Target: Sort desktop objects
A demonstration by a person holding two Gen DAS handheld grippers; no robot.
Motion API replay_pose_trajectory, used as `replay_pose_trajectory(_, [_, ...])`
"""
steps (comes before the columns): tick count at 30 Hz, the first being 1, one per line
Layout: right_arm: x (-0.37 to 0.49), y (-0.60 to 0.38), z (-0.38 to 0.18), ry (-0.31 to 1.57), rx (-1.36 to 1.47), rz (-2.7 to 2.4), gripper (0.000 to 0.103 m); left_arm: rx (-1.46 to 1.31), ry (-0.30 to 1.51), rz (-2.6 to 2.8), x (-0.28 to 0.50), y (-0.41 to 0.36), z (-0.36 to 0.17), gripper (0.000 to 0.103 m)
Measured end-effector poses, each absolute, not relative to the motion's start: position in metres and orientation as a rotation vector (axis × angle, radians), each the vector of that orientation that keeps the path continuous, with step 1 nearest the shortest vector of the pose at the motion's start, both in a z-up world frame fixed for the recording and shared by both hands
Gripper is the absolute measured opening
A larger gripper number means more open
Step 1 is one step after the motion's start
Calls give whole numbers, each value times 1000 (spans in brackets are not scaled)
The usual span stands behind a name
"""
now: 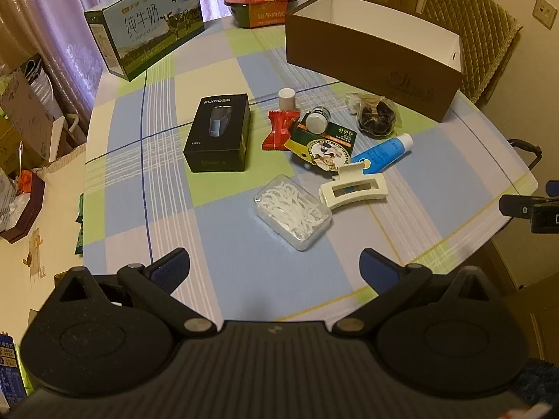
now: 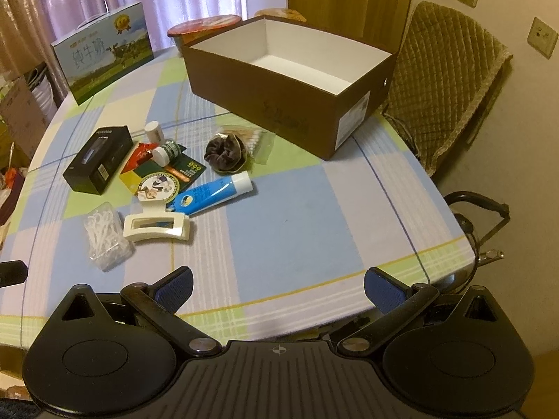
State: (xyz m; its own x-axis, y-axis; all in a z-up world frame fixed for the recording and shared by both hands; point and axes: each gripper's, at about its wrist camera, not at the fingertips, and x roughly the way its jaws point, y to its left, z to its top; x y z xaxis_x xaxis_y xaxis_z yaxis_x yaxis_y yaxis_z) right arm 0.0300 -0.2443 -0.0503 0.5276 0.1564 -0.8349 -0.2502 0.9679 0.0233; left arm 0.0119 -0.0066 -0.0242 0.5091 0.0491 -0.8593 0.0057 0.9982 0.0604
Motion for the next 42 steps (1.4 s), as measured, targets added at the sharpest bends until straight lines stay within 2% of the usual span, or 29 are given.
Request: replay_pose_trajectory(42, [35, -229, -56, 1001, -121, 292, 101, 55, 1056, 18, 21, 2, -28, 102])
